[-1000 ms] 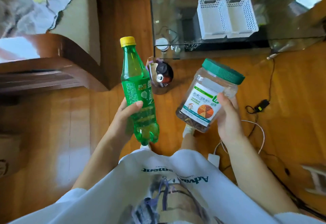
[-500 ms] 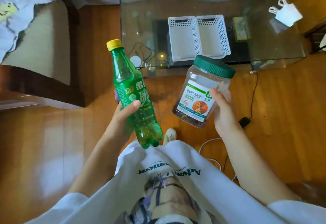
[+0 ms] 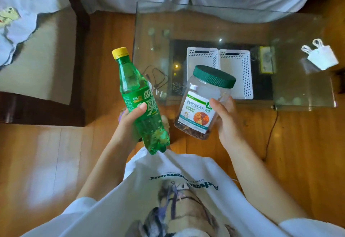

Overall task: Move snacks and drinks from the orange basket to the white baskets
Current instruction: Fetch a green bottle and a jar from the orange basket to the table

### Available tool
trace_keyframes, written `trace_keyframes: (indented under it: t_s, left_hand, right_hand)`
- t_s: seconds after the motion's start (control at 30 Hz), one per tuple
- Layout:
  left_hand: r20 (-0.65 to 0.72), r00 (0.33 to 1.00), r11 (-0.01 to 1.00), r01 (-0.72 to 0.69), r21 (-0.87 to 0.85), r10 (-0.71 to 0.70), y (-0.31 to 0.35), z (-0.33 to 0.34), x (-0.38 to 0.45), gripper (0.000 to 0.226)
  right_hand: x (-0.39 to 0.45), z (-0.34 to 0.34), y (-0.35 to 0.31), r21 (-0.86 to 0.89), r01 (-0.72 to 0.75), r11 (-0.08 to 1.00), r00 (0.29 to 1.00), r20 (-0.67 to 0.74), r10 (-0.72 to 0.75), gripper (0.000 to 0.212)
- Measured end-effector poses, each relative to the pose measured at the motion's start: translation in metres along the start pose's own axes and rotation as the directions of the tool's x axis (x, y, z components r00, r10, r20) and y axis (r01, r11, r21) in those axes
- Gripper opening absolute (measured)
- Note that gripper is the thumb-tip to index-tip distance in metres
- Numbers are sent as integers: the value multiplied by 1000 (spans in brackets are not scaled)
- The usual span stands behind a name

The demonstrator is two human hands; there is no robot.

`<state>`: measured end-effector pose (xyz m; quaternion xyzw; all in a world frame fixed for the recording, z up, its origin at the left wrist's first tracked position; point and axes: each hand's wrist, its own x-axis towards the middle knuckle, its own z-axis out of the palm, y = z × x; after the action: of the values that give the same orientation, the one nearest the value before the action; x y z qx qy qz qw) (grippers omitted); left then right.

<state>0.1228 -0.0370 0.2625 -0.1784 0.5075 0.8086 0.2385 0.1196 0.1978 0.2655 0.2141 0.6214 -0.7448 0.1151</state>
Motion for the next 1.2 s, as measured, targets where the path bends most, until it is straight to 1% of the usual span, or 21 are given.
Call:
trace_keyframes:
  t_s: [0.03,0.07,0.13,0.2,0.23,0.27,0.3,0.37,0.4,0.43,0.53,0.67,0.77,0.83,1.0,1.1,1.2]
  left_hand:
    - [-17,1000,1000,1,25,0,10,1,16,36]
    - [-41,999,998,-2,59,5,19,2,29,36]
    - [-106,994,994,9,110,3,37,0,58,45]
    - [-163,986,987,42,153,-17,53,-3,87,60]
    - [-183,983,982,62,179,-28,59,-4,100,63]
    - [-197,980,975,83,206,-42,64,-6,116,60]
    - [-210,976,965,106,239,-56,69,-8,131,54]
    - [-242,967,945,145,291,-74,74,-12,163,45]
    - [-255,965,939,147,312,-66,75,-13,178,46]
    - [-272,961,933,141,331,-48,74,-16,195,49]
    - [-328,945,927,130,352,-7,66,-24,245,57]
    - [-403,915,915,130,381,38,45,-39,302,55]
    - [-417,908,919,123,375,49,30,-51,336,57]
    - [-424,905,930,122,346,39,20,-59,355,58]
    - [-435,899,924,126,361,47,-3,-75,383,61]
    - [-452,891,911,153,382,39,-14,-82,390,62]
    - [-450,892,901,168,399,33,-21,-87,394,59]
  right_hand:
    - [17,4,-7,-13,-8,1000,1000,5,8,45]
    - [31,9,-12,-32,-14,999,1000,11,14,50]
    - [64,17,-23,-65,-49,997,999,6,50,68]
    - [96,24,-34,-121,-90,989,996,-24,88,91]
    - [109,26,-38,-167,-99,981,995,-39,93,97]
    - [126,28,-41,-211,-102,972,994,-55,93,97]
    - [141,30,-43,-252,-102,962,994,-74,85,91]
    - [170,35,-43,-299,-103,949,991,-112,72,69]
    - [183,37,-41,-321,-99,942,991,-122,62,64]
    - [198,39,-38,-337,-93,937,991,-120,56,64]
    - [245,46,-26,-356,-97,929,992,-107,63,72]
    - [305,54,1,-495,-180,850,976,-194,93,85]
    - [342,58,23,-540,-177,823,978,-191,85,72]
    - [363,61,37,-586,-146,797,983,-178,49,69]
    - [398,59,66,-713,-23,701,992,-106,-75,82]
    - [408,54,79,-758,32,652,992,-54,-112,91]
    - [414,50,88,-768,75,636,993,-4,-121,90]
